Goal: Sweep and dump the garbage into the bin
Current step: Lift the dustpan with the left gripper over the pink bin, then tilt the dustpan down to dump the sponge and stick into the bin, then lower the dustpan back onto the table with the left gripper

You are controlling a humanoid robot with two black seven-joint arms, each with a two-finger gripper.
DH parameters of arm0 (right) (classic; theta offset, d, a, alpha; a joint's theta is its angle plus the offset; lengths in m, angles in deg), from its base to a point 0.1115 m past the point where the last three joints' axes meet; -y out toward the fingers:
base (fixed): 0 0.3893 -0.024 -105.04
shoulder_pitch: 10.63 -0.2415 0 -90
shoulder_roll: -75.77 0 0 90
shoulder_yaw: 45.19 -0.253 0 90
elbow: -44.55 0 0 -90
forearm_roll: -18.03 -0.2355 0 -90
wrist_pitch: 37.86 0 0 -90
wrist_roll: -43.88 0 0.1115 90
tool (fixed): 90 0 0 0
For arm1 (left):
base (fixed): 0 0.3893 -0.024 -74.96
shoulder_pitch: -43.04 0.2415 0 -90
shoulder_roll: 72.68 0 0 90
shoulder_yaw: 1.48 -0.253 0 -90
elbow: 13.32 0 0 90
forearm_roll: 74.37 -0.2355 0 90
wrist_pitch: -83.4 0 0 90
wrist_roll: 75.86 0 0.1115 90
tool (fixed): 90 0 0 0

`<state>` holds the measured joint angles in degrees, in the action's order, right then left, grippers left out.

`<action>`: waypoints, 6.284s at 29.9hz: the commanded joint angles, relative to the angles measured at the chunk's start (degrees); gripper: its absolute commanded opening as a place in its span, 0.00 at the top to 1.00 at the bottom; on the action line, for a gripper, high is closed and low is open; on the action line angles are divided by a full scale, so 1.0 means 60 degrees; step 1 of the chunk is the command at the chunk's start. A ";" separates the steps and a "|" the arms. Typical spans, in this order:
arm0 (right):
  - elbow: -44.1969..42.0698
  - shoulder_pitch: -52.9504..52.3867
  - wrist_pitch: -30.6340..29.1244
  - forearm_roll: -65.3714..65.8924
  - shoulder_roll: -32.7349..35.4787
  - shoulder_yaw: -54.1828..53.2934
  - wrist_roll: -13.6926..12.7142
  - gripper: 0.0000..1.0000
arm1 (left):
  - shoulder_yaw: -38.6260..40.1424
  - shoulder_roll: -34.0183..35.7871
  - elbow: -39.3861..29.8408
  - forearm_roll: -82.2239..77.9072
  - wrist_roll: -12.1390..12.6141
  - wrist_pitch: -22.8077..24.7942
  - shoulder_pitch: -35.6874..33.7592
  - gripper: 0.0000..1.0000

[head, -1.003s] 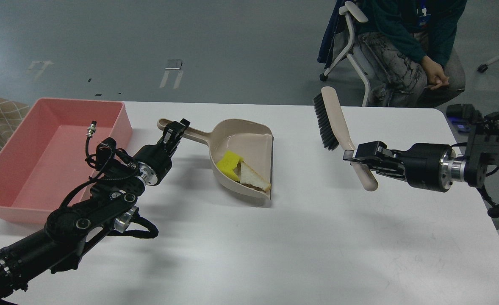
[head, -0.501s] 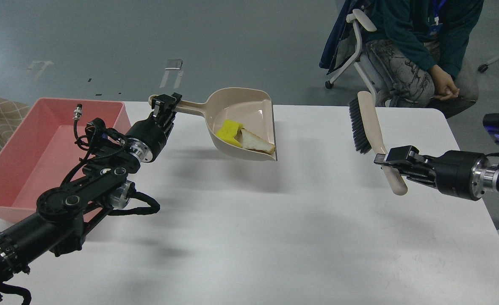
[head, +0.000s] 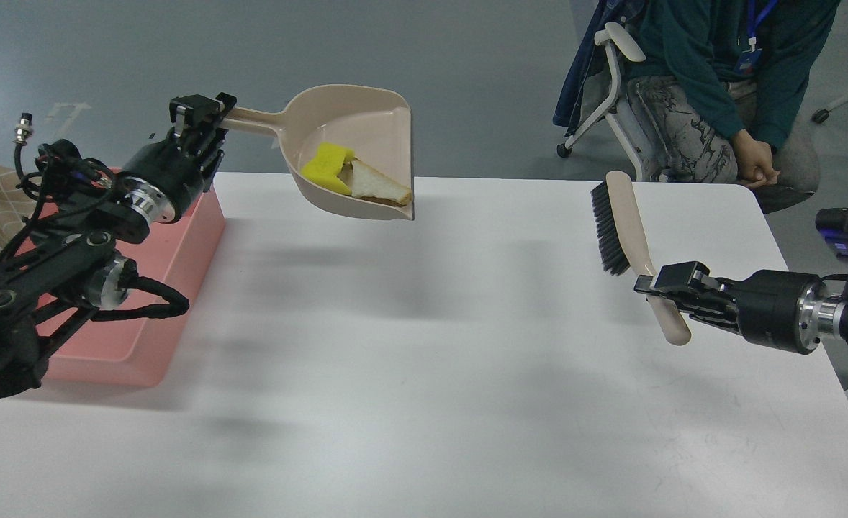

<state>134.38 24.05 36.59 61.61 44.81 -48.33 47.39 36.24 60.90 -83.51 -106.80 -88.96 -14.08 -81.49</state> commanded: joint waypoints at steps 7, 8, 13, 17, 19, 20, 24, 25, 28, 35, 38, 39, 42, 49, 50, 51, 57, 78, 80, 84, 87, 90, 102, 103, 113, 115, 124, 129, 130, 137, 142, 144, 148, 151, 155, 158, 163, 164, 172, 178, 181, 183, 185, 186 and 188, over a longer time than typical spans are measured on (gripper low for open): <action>-0.0001 0.0108 -0.0015 0.0017 -0.0040 -0.0004 0.0001 1.00 | 0.0115 0.2123 -0.0123 0.0937 -0.0131 0.1275 0.0467 1.00; -0.0001 0.0109 -0.0015 0.0017 -0.0040 -0.0004 0.0001 1.00 | 0.0115 0.2126 -0.0123 0.0939 -0.0131 0.1276 0.0468 1.00; 0.0014 0.0123 -0.0044 0.0002 -0.0040 -0.0004 0.0001 1.00 | 0.0115 0.3193 0.0023 0.2211 -0.0438 0.2125 0.0979 1.00; 0.0014 0.0138 -0.0044 0.0002 -0.0055 0.0010 0.0001 1.00 | 0.0115 0.3575 0.0154 0.2388 -0.0746 0.2565 0.1287 1.00; 0.0014 0.0138 -0.0044 0.0002 -0.0055 0.0010 0.0001 1.00 | 0.0115 0.3707 0.0330 0.2695 -0.0849 0.2682 0.1434 1.00; 0.0014 0.0167 -0.0044 0.0002 -0.0084 -0.0004 0.0001 1.00 | 0.0101 0.3766 0.0476 0.3001 -0.0864 0.2755 0.1464 1.00; 0.0043 0.0167 -0.0059 0.0002 -0.0084 -0.0004 0.0001 1.00 | 0.0100 0.3898 0.1163 0.3545 -0.0966 0.3194 0.1566 1.00; 0.0043 0.0182 -0.0059 0.0002 -0.0084 -0.0004 0.0001 1.00 | 0.0100 0.3898 0.1296 0.3590 -0.1010 0.3268 0.1581 1.00; 0.0043 0.0182 -0.0059 0.0002 -0.0084 -0.0004 0.0001 1.00 | 0.0100 0.3898 0.1911 0.3649 -0.1098 0.3575 0.1654 1.00; 0.0014 0.0197 -0.0045 0.0002 -0.0113 -0.0004 0.0001 1.00 | 0.0101 0.4044 0.3698 0.3619 -0.1464 0.4849 0.1713 1.00; -0.0001 0.0197 -0.0044 0.0002 -0.0186 -0.0004 0.0001 1.00 | 0.0086 0.4103 0.3861 0.3473 -0.1639 0.5041 0.1713 1.00; -0.0001 0.0197 -0.0044 0.0002 -0.0201 -0.0004 0.0001 1.00 | 0.0071 0.4118 0.3861 0.3458 -0.1713 0.5056 0.1713 1.00; -0.0001 0.0197 -0.0044 0.0002 -0.0274 -0.0004 0.0015 1.00 | -0.0016 0.4249 0.3861 0.3181 -0.2122 0.5202 0.1713 1.00; -0.0001 0.0197 -0.0044 0.0002 -0.0289 -0.0019 0.0015 1.00 | 0.0086 0.4264 0.3876 0.1776 -0.2484 0.5129 0.1684 1.00; -0.0001 0.0197 -0.0044 0.0002 -0.0289 -0.0048 0.0015 1.00 | 0.0086 0.4279 0.3919 0.1556 -0.2484 0.5115 0.1640 1.00; -0.0001 0.0197 -0.0044 0.0002 -0.0289 -0.0048 0.0015 1.00 | 0.0100 0.4264 0.3992 0.1467 -0.2484 0.5100 0.1611 1.00; 0.0014 0.0197 -0.0044 -0.0012 -0.0289 -0.0092 0.0015 1.00 | 0.0057 0.4235 0.4593 0.0926 -0.2484 0.5070 0.1625 1.00; 0.0014 0.0197 -0.0044 -0.0012 -0.0289 -0.0092 0.0015 1.00 | 0.0086 0.4264 0.4960 -0.2092 -0.2484 0.4295 0.1376 1.00; 0.0014 0.0197 -0.0044 -0.0012 -0.0289 -0.0092 0.0015 1.00 | 0.0071 0.4264 0.4960 -0.2414 -0.2484 0.4090 0.1391 1.00; 0.0014 0.0197 -0.0044 -0.0012 -0.0289 -0.0092 0.0015 1.00 | 0.0071 0.4264 0.4931 -0.3118 -0.2484 0.3592 0.1376 1.00; 0.0014 0.0211 -0.0044 -0.0012 -0.0289 -0.0092 0.0015 1.00 | 0.0086 0.4264 0.4828 -0.3426 -0.2484 0.3211 0.1376 1.00; 0.0014 0.0211 -0.0044 -0.0012 -0.0289 -0.0092 0.0015 1.00 | 0.0071 0.4264 0.4813 -0.3427 -0.2484 0.3166 0.1318 1.00; 0.0014 0.0211 -0.0044 -0.0012 -0.0289 -0.0092 0.0015 1.00 | 0.0071 0.4264 0.4842 -0.3353 -0.2484 0.3181 0.1171 1.00; 0.0014 0.0211 -0.0044 -0.0012 -0.0289 -0.0092 0.0015 1.00 | 0.0086 0.4264 0.4872 -0.3324 -0.2484 0.3181 0.1098 1.00; 0.0043 0.0211 -0.0059 -0.0012 -0.0289 -0.0092 0.0015 1.00 | 0.0115 0.4264 0.5559 -0.1818 -0.2484 0.5113 -0.0147 1.00; 0.0058 0.0255 -0.0044 -0.0012 -0.0289 -0.0092 0.0015 1.00 | 0.0100 0.4264 0.5852 -0.0866 -0.2484 0.5698 -0.0176 1.00; 0.0058 0.0270 -0.0044 -0.0012 -0.0289 -0.0092 0.0015 1.00 | 0.0130 0.3943 0.6000 0.1304 -0.2484 0.5914 -0.0382 1.00; 0.0058 0.0285 -0.0059 -0.0012 -0.0289 -0.0092 0.0015 1.00 | 0.0086 0.2713 0.5927 0.1407 -0.2484 0.5914 -0.0484 1.00; 0.0058 0.0285 -0.0059 -0.0012 -0.0275 -0.0092 0.0015 1.00 | 0.0071 0.2567 0.5912 0.1393 -0.2484 0.5914 -0.0528 1.00; 0.0058 0.0328 -0.0059 -0.0012 -0.0275 -0.0107 0.0015 1.00 | -0.0031 0.1075 0.5795 0.1334 -0.2446 0.5190 -0.1186 1.00; 0.0058 0.0343 -0.0059 -0.0012 -0.0260 -0.0121 0.0015 1.00 | -0.0061 0.0266 0.5692 0.1246 -0.2138 0.4734 -0.1363 1.00; 0.0058 0.0343 -0.0059 -0.0012 -0.0260 -0.0121 0.0015 1.00 | -0.0134 0.0002 0.5473 0.1173 -0.2124 0.4456 -0.1378 1.00; 0.0058 0.0343 -0.0059 -0.0012 -0.0260 -0.0107 0.0015 1.00 | -0.0776 -0.0466 0.4655 0.0895 -0.2094 0.3593 -0.1393 1.00; 0.0058 0.0358 -0.0059 -0.0012 -0.0245 -0.0107 0.0015 1.00 | -0.1216 -0.0686 0.4259 0.0895 -0.2094 0.3052 -0.1363 1.00; 0.0058 0.0416 -0.0059 -0.0012 -0.0260 -0.0107 0.0015 1.00 | -0.1891 -0.0994 0.3730 0.0880 -0.2094 0.2245 -0.1363 1.00; 0.0058 0.0416 -0.0044 -0.0012 -0.0260 -0.0107 0.0015 1.00 | -0.2286 -0.1141 0.3379 0.0866 -0.2094 0.1732 -0.1363 1.00; 0.0058 0.0416 -0.0059 0.0002 -0.0260 -0.0121 0.0015 1.00 | -0.3092 -0.1579 0.3041 -0.0024 -0.2138 0.0751 -0.1334 1.00; 0.0058 0.0416 -0.0059 0.0002 -0.0245 -0.0121 0.0015 1.00 | -0.3151 -0.1667 0.3041 -0.0217 -0.2138 0.0662 -0.1319 1.00; 0.0058 0.0416 -0.0044 0.0002 -0.0245 -0.0121 0.0015 1.00 | -0.3239 -0.1873 0.2426 -0.1141 -0.2094 -0.0144 -0.0909 1.00; 0.0058 0.0416 -0.0044 0.0002 -0.0245 -0.0121 0.0015 1.00 | -0.3649 -0.2064 0.2367 -0.1141 -0.2094 -0.0525 -0.0880 1.00; 0.0058 0.0416 -0.0059 0.0002 -0.0245 -0.0121 0.0015 1.00 | -0.3752 -0.2312 0.2367 -0.1141 -0.2094 -0.0701 -0.0894 1.00; 0.0058 0.0416 -0.0059 -0.0012 -0.0245 -0.0121 0.0015 1.00 | -0.3767 -0.2502 0.2381 -0.1141 -0.2094 -0.0730 -0.0894 1.00; 0.0058 0.0416 -0.0059 -0.0012 -0.0231 -0.0121 0.0015 1.00 | -0.3767 -0.2605 0.2396 -0.1141 -0.2094 -0.0730 -0.0894 1.00; 0.0058 0.0416 -0.0059 -0.0012 -0.0231 -0.0121 0.0015 1.00 | -0.3767 -0.2649 0.2396 -0.1141 -0.2094 -0.0730 -0.0894 1.00; 0.0043 0.0431 -0.0044 0.0002 -0.0231 -0.0121 0.0015 1.00 | -0.3767 -0.2708 0.2411 -0.1141 -0.2094 -0.0774 -0.0894 1.00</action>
<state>134.72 26.55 36.30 61.56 43.42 -49.07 47.48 13.65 45.25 -69.17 -113.66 -101.52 -18.48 -86.78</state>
